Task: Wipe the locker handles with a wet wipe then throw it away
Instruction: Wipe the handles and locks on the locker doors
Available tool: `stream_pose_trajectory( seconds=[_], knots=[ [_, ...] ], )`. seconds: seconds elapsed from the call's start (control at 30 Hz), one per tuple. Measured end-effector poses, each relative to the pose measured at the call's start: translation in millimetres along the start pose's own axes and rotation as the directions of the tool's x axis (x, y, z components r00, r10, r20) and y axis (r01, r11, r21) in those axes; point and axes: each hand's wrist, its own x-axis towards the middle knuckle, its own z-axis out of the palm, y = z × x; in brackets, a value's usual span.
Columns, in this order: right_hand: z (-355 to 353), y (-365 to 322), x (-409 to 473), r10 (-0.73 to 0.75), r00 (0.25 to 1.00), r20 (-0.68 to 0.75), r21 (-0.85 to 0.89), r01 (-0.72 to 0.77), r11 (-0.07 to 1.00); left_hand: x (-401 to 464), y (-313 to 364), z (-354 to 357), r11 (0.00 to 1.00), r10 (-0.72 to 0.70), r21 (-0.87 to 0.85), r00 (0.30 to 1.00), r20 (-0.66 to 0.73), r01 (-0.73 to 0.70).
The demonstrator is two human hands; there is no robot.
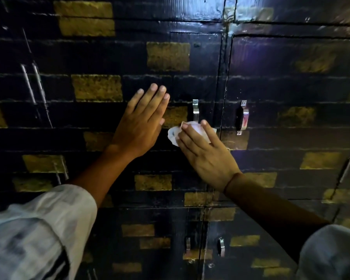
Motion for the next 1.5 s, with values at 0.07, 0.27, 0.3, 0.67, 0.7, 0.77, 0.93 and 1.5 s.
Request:
stream_pose_trajectory(
  seconds=[0.07,0.27,0.3,0.67,0.7,0.77,0.93,1.5],
  knots=[
    [5,-1,-5,-0.059,0.997,-0.044,0.015,0.06,0.998,0,0,-1,1.0,-0.002,-0.003,1.0,0.002,0.002],
    [-6,39,-11,0.258,0.931,-0.26,0.597,-0.055,0.8,3,5,-1,0.999,-0.042,-0.021,0.998,-0.04,0.042],
    [-12,46,-1,0.378,0.888,-0.26,0.648,-0.13,0.75,5,9,0,0.997,-0.072,-0.033,0.995,-0.063,0.07],
    [-17,27,30,0.341,0.928,-0.15,0.543,-0.211,0.813,9,20,6,0.993,-0.114,-0.047,0.988,-0.104,0.11],
    [-18,30,32,0.348,0.926,-0.144,0.557,-0.215,0.802,9,20,6,0.993,-0.11,-0.044,0.989,-0.097,0.106],
    [-19,34,34,0.347,0.927,-0.142,0.541,-0.221,0.811,8,19,7,0.994,-0.11,-0.034,0.99,-0.085,0.107],
    [-15,34,27,0.333,0.913,-0.238,0.513,-0.173,0.841,8,18,5,0.994,-0.103,-0.038,0.992,-0.071,0.101],
    [5,12,16,0.427,0.876,-0.227,0.633,-0.2,0.748,6,28,5,0.986,-0.152,-0.082,0.984,-0.093,0.145]
  ],
)
